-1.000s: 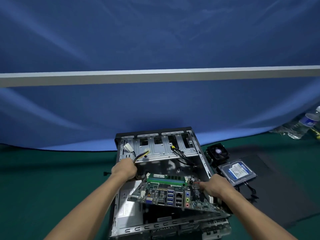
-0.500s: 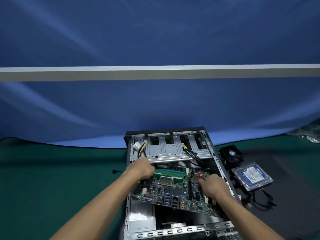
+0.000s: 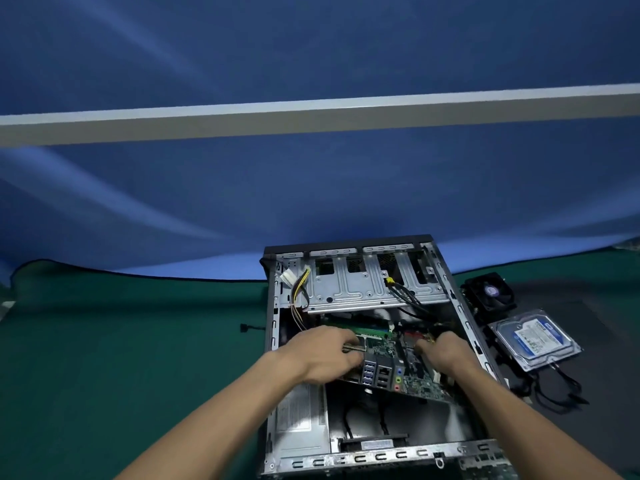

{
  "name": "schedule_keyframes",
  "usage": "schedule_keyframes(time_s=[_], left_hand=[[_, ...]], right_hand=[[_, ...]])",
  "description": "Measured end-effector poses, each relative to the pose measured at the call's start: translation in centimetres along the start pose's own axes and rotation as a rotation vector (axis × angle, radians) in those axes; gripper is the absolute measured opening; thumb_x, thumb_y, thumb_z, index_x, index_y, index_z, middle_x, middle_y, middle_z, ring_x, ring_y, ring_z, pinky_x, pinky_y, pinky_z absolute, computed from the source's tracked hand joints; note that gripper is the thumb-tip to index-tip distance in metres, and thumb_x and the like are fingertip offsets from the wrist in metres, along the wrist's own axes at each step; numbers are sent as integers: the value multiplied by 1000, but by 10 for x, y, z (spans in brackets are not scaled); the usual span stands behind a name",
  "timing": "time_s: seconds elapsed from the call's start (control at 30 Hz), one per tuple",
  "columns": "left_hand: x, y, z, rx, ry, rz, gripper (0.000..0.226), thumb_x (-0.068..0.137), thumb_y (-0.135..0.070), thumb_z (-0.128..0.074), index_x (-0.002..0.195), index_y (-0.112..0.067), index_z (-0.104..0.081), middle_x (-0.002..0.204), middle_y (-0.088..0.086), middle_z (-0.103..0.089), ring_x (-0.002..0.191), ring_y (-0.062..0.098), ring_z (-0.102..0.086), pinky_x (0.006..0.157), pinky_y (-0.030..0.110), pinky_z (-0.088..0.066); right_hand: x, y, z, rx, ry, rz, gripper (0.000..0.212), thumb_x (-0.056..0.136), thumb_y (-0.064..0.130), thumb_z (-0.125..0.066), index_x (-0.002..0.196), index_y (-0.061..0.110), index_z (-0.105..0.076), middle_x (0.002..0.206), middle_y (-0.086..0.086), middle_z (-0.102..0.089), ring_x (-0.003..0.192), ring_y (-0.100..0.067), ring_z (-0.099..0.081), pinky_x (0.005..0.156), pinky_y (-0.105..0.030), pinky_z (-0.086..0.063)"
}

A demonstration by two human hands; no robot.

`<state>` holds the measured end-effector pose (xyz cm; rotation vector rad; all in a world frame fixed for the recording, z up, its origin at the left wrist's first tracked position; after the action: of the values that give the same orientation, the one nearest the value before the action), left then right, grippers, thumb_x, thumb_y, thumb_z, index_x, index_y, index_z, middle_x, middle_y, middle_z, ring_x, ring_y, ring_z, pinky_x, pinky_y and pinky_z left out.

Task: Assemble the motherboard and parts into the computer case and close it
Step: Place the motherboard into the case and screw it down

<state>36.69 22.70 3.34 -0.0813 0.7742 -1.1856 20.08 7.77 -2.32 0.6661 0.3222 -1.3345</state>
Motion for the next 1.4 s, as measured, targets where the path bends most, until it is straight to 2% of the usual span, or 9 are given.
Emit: schedule_keyframes(time_s=[0.13, 0.3, 0.37, 0.6, 0.8, 0.9, 1.0, 1.13, 1.4], left_hand=[[-6, -7, 0, -22, 102, -78, 60, 87, -43, -49, 143, -27, -35, 146, 4, -42, 129, 24, -43, 107, 41, -36], [1, -18, -17, 686, -57, -105, 50, 89, -30, -58, 131, -8, -43, 127, 13, -53, 117, 30, -48, 100, 41, -37], [5, -17, -20, 782, -142, -137, 34, 92, -19, -52, 123, -5, -50, 123, 15, -55, 113, 29, -51, 95, 39, -39], [16, -8, -10, 805, -294, -167, 33, 91, -8, -48, 124, -6, -49, 122, 12, -57, 112, 28, -50, 95, 40, -36], [11, -16, -14, 836, -371, -115, 33, 91, -2, -44, 123, -1, -48, 119, 16, -58, 113, 32, -49, 98, 43, -34], [15, -19, -22, 830, -363, -61, 39, 92, -2, -43, 130, 2, -44, 123, 18, -57, 116, 32, -48, 99, 42, -34], [18, -22, -33, 824, -333, -28, 38, 91, 0, -45, 129, 5, -43, 122, 20, -56, 113, 33, -48, 95, 42, -36], [29, -33, -55, 863, -291, -27, 33, 89, 2, -45, 123, 6, -45, 118, 23, -54, 107, 34, -47, 89, 44, -38], [46, -34, -79, 741, -239, -18, 36, 88, -8, -56, 123, -1, -49, 123, 19, -53, 113, 33, -45, 93, 43, -38]], right_hand=[[9, -3, -3, 5, 33, 3, 50, 96, 40, -51, 57, 9, -42, 56, -2, -47, 47, -13, -43, 43, -23, -28], [9, 4, 2, -54, 166, 55, 40, 98, 40, -45, 78, 7, -56, 77, -4, -54, 68, -20, -50, 62, -26, -35], [5, 6, 8, -64, 178, 79, 42, 98, 39, -47, 68, 10, -51, 69, -3, -50, 61, -17, -47, 54, -26, -33], [-13, 4, 18, 261, 210, 29, 37, 94, 31, -54, 65, 8, -51, 58, -6, -49, 47, -22, -52, 49, -31, -49], [-16, 10, 30, 122, 43, 137, 43, 98, 34, -47, 66, 5, -48, 65, -9, -55, 37, -20, -58, 35, -27, -48], [-16, 9, 28, 51, 60, 156, 35, 100, 32, -42, 102, -2, -49, 88, -14, -62, 69, -27, -67, 59, -38, -58], [-18, 6, 28, -250, -114, 303, 32, 99, 32, -37, 115, 7, -49, 114, -13, -61, 99, -30, -61, 74, -33, -44], [-36, 4, 38, -311, -243, 536, 26, 92, 25, -43, 110, 19, -61, 113, -2, -60, 106, -24, -56, 77, -30, -43], [-52, 0, 22, -320, -50, 648, 38, 88, 37, -62, 124, 30, -52, 122, 5, -57, 110, -17, -55, 86, -27, -42]])
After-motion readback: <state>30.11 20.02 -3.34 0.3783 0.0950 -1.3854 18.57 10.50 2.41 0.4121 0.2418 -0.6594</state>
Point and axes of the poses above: each hand's wrist, its own x-axis towards the middle knuckle, its own z-axis out of the back of the hand, y = z × x, the point moved 2 cm from there along x, towards the middle knuckle
